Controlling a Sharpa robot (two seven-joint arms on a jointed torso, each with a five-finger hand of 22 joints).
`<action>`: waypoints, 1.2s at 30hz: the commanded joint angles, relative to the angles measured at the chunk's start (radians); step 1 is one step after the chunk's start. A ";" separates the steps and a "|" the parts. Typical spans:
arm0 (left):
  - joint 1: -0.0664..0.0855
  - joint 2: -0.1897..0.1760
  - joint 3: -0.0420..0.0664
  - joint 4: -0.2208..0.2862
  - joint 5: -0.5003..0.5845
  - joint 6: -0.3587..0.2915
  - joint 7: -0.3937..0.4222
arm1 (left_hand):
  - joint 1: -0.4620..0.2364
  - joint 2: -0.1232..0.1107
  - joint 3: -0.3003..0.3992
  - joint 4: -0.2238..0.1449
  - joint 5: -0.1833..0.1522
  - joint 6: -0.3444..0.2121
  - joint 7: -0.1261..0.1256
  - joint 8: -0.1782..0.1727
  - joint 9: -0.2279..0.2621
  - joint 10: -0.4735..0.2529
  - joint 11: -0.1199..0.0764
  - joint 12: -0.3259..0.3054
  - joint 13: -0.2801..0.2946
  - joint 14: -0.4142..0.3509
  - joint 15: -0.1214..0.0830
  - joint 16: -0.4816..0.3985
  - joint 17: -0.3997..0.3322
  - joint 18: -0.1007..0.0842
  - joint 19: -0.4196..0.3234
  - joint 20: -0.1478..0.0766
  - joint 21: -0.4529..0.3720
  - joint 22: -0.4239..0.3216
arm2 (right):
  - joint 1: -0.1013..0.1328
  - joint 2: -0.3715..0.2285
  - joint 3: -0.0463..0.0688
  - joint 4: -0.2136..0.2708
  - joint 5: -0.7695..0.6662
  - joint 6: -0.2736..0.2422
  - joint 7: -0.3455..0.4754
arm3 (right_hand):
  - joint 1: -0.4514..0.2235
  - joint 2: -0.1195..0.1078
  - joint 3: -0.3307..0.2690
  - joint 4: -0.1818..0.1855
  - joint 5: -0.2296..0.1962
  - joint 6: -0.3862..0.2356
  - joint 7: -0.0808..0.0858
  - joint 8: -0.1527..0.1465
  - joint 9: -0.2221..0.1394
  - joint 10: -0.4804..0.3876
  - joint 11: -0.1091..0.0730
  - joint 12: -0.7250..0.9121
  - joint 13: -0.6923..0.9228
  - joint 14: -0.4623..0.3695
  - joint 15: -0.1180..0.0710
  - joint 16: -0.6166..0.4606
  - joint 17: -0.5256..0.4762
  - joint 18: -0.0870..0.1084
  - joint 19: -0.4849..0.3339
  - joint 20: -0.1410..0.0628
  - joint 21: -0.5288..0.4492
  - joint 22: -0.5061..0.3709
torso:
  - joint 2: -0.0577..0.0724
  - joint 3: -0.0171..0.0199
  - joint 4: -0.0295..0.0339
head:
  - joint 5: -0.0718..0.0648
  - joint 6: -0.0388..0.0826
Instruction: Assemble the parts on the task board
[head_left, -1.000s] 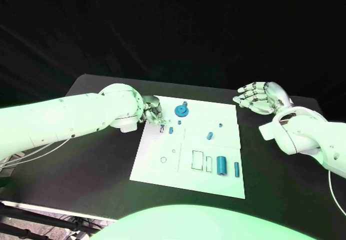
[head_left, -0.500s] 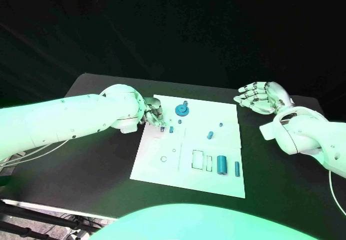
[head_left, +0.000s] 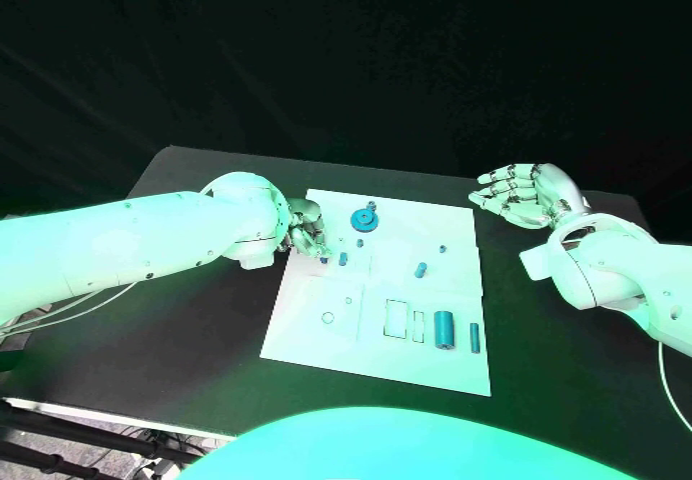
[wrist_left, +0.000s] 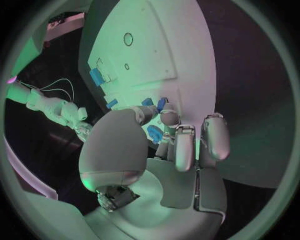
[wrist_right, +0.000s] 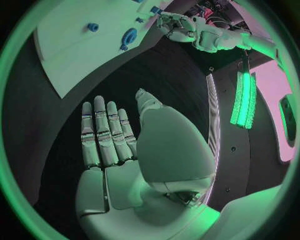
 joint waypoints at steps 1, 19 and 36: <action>-0.003 0.002 0.000 0.000 -0.007 0.020 0.002 | 0.001 0.002 0.148 -0.141 0.004 0.011 -0.006 0.004 -0.002 0.007 -0.001 0.005 0.002 0.090 -0.008 0.005 0.205 -0.002 0.009 0.000 0.006 0.002 | -0.001 0.000 0.000 0.000 0.004 0.010 0.020 | 0.008 0.003 0.007 0.001 0.003 0.007 0.066 -0.005 -0.002 0.007 -0.001 -0.007 0.000 0.002 0.005 -0.006 -0.003 0.013 -0.010 0.001 -0.003 -0.003 | 0.000 0.0000 0.0000 | 0.001 0.000; -0.007 0.004 0.000 -0.006 -0.025 0.009 0.001 | -0.005 0.000 0.156 -0.146 0.005 0.013 -0.007 0.004 -0.001 0.012 -0.001 0.008 0.007 0.091 -0.008 0.006 0.207 -0.003 0.011 0.000 0.008 0.005 | -0.002 -0.001 0.000 -0.001 0.008 0.010 0.022 | 0.008 0.003 0.007 0.001 0.003 0.008 0.066 -0.006 -0.002 0.007 -0.001 -0.008 0.000 0.002 0.006 -0.007 -0.005 0.013 -0.014 0.002 -0.003 -0.005 | 0.000 0.0004 0.0002 | 0.001 0.000; -0.014 0.001 0.000 0.002 -0.028 -0.034 0.004 | -0.027 -0.006 0.183 -0.166 0.009 0.021 -0.010 0.009 0.004 0.031 -0.005 0.022 0.028 0.092 -0.011 0.009 0.212 -0.006 0.023 -0.002 0.015 0.020 | -0.004 -0.002 0.000 0.000 0.009 0.011 0.022 | 0.007 0.004 0.007 0.001 0.003 0.009 0.067 -0.007 -0.003 0.008 -0.001 -0.010 0.000 0.002 0.006 -0.007 -0.007 0.013 -0.018 0.002 -0.003 -0.009 | 0.000 -0.0001 0.0000 | 0.001 0.000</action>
